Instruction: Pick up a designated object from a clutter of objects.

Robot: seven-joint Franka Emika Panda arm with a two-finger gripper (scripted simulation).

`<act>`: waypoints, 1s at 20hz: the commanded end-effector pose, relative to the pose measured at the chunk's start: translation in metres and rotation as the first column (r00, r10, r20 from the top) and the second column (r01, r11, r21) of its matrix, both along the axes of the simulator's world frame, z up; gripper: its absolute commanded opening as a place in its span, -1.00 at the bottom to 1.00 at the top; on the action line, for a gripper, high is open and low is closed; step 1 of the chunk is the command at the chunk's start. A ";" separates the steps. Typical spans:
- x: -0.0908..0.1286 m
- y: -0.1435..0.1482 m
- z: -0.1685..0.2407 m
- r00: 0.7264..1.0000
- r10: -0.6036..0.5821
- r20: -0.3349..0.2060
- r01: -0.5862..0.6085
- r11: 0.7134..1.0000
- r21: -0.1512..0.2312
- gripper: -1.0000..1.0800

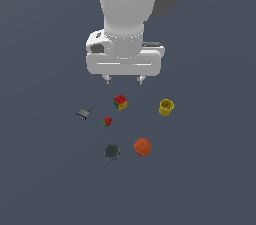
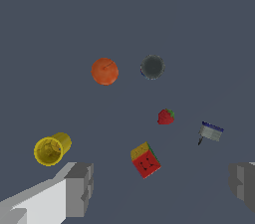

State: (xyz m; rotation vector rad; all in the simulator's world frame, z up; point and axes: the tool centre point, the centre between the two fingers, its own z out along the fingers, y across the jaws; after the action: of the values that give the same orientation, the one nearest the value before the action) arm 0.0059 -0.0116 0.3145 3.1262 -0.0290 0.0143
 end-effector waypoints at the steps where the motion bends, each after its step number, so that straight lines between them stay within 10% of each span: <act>1: 0.000 0.000 0.000 1.000 0.000 0.000 0.000 1.000 0.000 0.92; 20: 0.010 0.023 -0.016 0.999 0.044 -0.007 -0.044 0.999 0.006 0.92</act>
State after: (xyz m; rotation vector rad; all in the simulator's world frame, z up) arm 0.0133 0.0117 0.3010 3.1324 0.0328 0.0046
